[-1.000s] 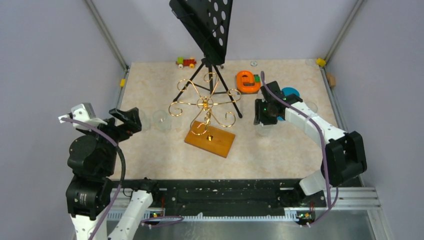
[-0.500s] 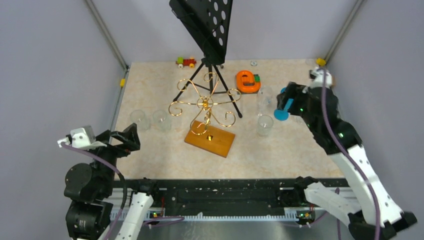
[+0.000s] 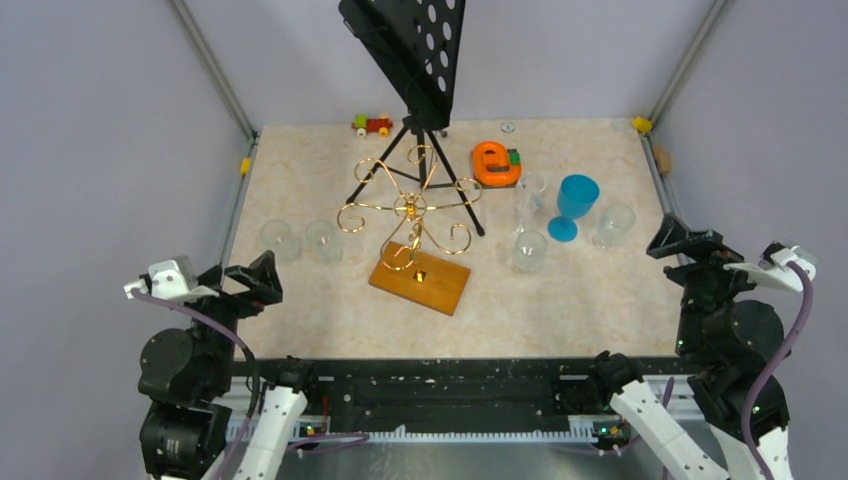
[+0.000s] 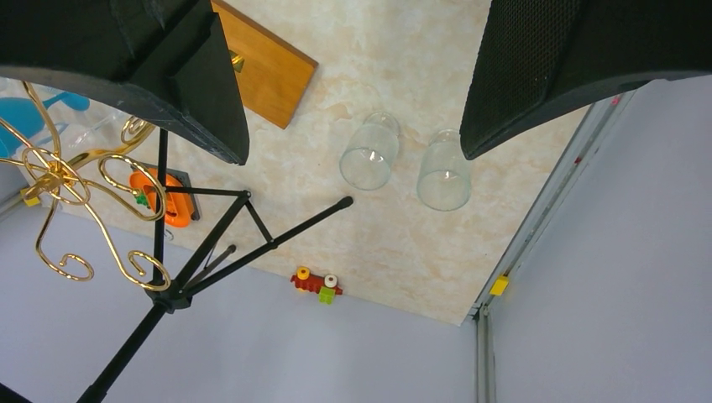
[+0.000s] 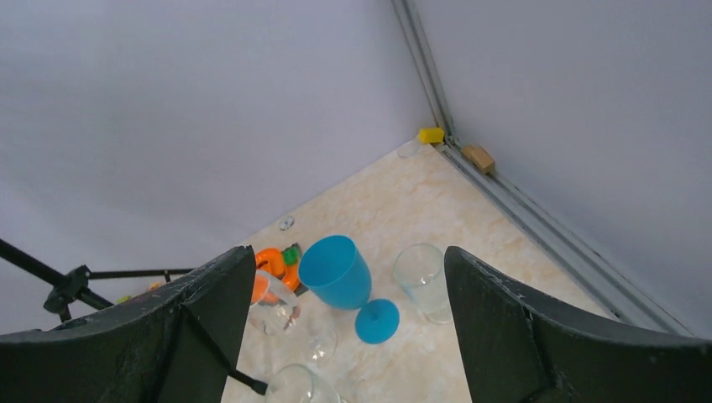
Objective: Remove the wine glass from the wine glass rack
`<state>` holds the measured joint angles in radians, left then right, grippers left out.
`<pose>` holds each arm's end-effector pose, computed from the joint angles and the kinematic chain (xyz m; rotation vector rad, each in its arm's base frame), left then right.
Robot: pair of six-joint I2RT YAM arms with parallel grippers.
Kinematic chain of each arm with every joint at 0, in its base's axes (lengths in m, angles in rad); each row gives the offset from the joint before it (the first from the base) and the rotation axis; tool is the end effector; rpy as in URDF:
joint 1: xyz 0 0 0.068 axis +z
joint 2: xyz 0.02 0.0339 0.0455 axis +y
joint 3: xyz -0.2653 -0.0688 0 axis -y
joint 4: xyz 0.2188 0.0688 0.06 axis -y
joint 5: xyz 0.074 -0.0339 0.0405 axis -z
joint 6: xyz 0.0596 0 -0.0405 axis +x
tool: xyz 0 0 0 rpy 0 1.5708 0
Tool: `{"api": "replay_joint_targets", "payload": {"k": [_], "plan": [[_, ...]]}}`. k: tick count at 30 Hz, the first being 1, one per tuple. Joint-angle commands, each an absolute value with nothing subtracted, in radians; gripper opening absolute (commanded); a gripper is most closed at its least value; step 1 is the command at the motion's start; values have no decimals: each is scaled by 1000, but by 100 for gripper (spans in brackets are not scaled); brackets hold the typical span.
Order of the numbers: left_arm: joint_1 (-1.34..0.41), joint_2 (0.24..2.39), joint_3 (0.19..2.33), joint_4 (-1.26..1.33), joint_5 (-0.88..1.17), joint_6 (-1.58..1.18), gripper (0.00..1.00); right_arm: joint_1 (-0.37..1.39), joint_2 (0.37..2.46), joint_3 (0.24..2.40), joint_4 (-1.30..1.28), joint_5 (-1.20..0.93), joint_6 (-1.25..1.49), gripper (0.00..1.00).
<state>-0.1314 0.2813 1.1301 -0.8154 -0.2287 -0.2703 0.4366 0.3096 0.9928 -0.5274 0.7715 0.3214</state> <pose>-0.0015 0.0138 0.3954 -0.2873 1.5130 -0.1433 0.0307 -0.0315 0.3971 0.5492 1.3525 0.0730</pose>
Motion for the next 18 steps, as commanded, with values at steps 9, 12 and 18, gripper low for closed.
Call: {"api": "replay_joint_targets", "payload": {"k": [9, 12, 18], "plan": [[-129, 244, 1119, -767, -257, -272, 99, 440, 279, 974, -467, 854, 326, 84], [-129, 243, 1119, -769, -266, -272, 99, 440, 287, 971, -463, 843, 333, 84], [-129, 246, 1114, -767, -281, -272, 99, 440, 299, 969, -461, 837, 337, 84]]}}
